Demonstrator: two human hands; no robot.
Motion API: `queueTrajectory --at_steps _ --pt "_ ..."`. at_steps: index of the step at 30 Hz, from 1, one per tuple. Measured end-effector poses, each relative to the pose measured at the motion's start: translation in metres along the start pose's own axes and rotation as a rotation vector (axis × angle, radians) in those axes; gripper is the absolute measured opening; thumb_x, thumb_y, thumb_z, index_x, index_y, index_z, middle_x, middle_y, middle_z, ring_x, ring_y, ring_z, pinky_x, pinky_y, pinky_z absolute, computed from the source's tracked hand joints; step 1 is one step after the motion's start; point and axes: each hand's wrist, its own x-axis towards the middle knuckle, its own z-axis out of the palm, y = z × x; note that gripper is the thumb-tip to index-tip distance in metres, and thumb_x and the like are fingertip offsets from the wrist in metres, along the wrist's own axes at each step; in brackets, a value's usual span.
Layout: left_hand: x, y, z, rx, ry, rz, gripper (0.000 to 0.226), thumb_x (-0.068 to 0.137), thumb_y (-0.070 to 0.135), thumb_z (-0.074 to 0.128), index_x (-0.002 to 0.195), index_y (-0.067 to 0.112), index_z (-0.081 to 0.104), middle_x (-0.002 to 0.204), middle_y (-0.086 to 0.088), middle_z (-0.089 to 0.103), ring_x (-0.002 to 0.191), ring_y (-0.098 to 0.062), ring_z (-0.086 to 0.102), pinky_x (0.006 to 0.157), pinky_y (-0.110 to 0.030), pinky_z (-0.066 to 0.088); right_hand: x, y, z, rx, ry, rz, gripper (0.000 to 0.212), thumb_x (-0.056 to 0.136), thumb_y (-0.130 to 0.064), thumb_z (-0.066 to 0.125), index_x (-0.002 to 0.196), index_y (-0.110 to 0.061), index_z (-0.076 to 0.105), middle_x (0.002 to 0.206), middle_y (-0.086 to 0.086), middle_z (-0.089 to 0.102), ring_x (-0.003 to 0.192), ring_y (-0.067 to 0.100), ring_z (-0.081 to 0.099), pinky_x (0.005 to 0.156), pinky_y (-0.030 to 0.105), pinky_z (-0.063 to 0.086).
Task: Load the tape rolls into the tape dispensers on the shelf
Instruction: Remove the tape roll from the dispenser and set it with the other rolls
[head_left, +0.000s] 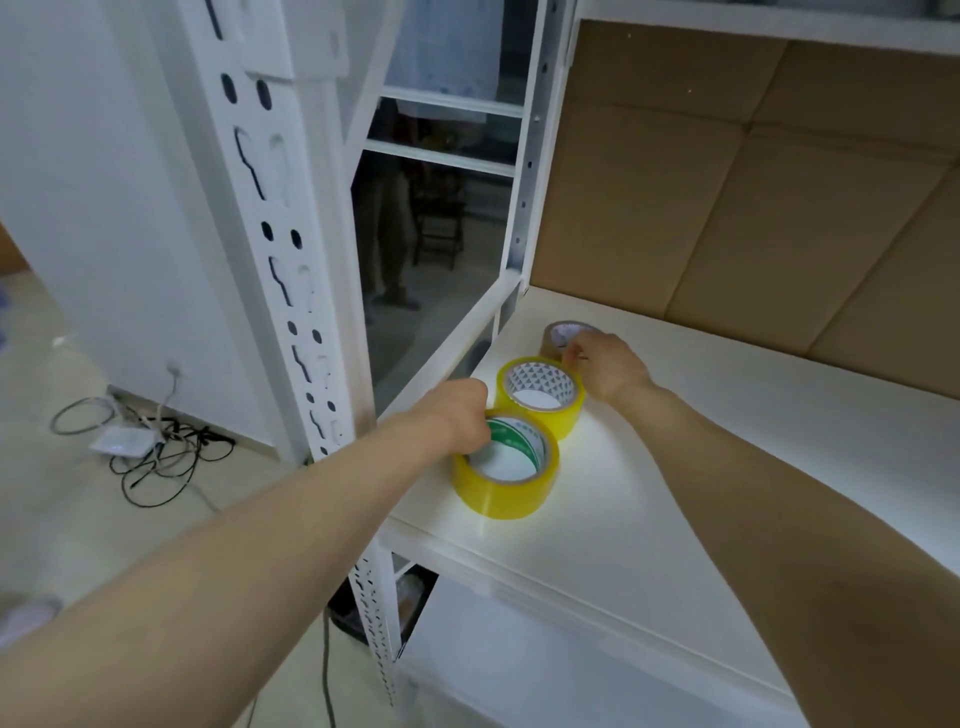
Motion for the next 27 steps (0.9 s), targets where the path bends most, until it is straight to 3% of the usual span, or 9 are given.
queueTrajectory --at_steps 4,8,12,15,20,27 --pt "-0.003 0.000 0.000 -0.018 -0.004 0.003 0.052 0.085 0.012 0.057 0.134 0.006 0.043 0.140 -0.014 0.047 0.127 -0.029 0.047 0.103 -0.035 0.043 -0.022 -0.007 -0.002 0.033 0.122 -0.177 0.019 0.077 -0.014 0.062 0.094 -0.021 0.068 0.120 0.005 0.064 0.114 0.025 0.057 0.095 0.034 0.048" --pt "-0.010 0.003 0.000 -0.068 0.011 0.012 0.052 0.086 0.017 0.055 0.135 0.006 0.043 0.139 -0.014 0.048 0.125 -0.028 0.048 0.098 -0.034 0.044 -0.048 -0.013 0.000 -0.156 -0.069 -0.205 0.042 0.082 -0.012 0.059 0.120 -0.029 0.060 0.137 0.003 0.052 0.129 0.025 0.044 0.109 0.030 0.035" --pt "-0.019 0.005 0.004 -0.109 -0.028 0.015 0.050 0.085 0.028 0.055 0.130 0.009 0.047 0.133 -0.012 0.052 0.120 -0.027 0.052 0.092 -0.033 0.047 -0.065 -0.010 0.005 -0.288 -0.152 -0.187 0.044 0.086 -0.020 0.055 0.128 -0.031 0.051 0.139 -0.002 0.052 0.131 0.024 0.042 0.108 0.033 0.026" --pt "-0.025 0.006 0.006 -0.094 -0.020 0.020 0.044 0.083 0.027 0.056 0.123 0.010 0.049 0.128 -0.013 0.056 0.114 -0.028 0.054 0.086 -0.032 0.046 -0.071 -0.010 0.011 -0.300 -0.145 -0.191 0.038 0.088 -0.027 0.055 0.126 -0.028 0.053 0.137 0.000 0.054 0.128 0.024 0.045 0.103 0.036 0.030" --pt "-0.035 0.010 0.003 -0.109 0.045 0.019 0.061 0.086 0.026 0.057 0.140 0.006 0.037 0.144 -0.014 0.044 0.130 -0.029 0.046 0.103 -0.037 0.043 -0.074 -0.008 0.021 -0.259 -0.077 -0.138 0.033 0.088 -0.022 0.055 0.121 -0.021 0.058 0.131 0.013 0.055 0.121 0.031 0.047 0.097 0.037 0.043" --pt "-0.031 0.033 -0.011 -0.052 0.171 0.143 0.056 0.087 0.027 0.057 0.137 0.008 0.042 0.144 -0.016 0.041 0.132 -0.031 0.042 0.105 -0.037 0.039 -0.098 0.012 0.008 -0.242 0.016 -0.034 0.040 0.092 -0.017 0.051 0.131 -0.012 0.048 0.136 0.014 0.049 0.129 0.031 0.037 0.100 0.036 0.040"
